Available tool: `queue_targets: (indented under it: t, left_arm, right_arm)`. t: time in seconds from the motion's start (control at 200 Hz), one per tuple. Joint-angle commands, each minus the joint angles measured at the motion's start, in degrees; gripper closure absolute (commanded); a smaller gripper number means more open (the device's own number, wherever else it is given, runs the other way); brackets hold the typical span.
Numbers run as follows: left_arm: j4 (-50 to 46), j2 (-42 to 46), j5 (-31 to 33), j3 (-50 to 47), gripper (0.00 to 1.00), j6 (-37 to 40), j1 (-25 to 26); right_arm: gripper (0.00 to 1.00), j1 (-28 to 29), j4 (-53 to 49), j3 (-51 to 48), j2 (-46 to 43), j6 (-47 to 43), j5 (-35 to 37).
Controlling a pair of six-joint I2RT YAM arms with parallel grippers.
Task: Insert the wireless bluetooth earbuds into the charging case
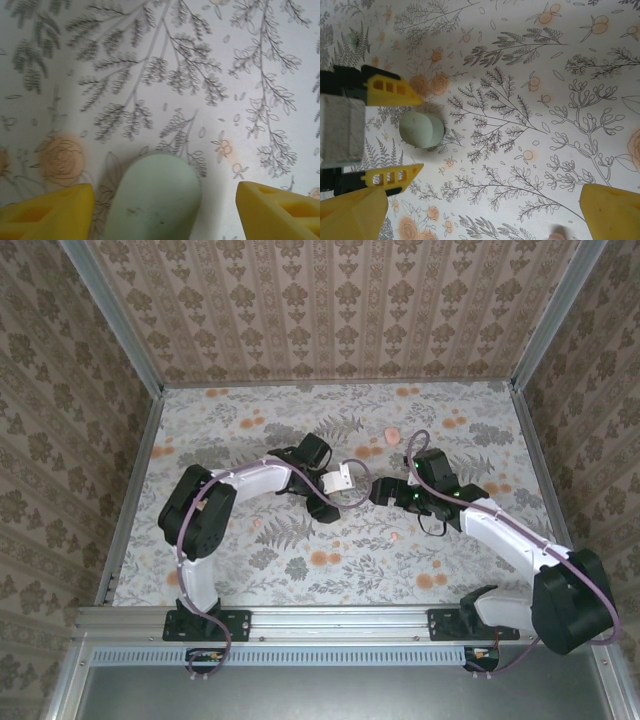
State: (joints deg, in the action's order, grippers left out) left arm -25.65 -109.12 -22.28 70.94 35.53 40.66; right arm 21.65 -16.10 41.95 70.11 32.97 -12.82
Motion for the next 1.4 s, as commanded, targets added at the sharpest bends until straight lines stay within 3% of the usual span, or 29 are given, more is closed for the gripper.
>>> queue_targets:
  t: [0.0, 0.295, 0.7, 1.065, 1.395]
  left_arm:
    - [-4.9, -1.6, -0.6, 1.5, 0.24, 1.5, 1.5]
    - [-7.2, -4.9, 4.0, 3.5, 0.29, -0.6, 4.3]
    - [-2.5, 0.7, 4.0, -0.7, 0.59, -3.6, 4.0]
    - [10.0, 8.2, -4.4, -7.1, 0.63, -9.4, 1.0]
    - [12.6, 12.3, -10.4, -6.8, 0.65, -10.4, 0.7]
  right_arm:
    - [0.00, 0.1, -1.5, -1.0, -2.6, -1.1, 1.7]
    - [0.00, -0.2, -2.7, 1.6, -1.6, -2.2, 1.5]
    - [0.00, -0.5, 1.2, -0.1, -1.2, 2.7, -0.3]
    - [0.03, 0.1, 5.5, 1.0, 2.1, 9.8, -8.8]
    - [0.05, 4.1, 12.3, 1.2, 5.4, 16.0, -14.6]
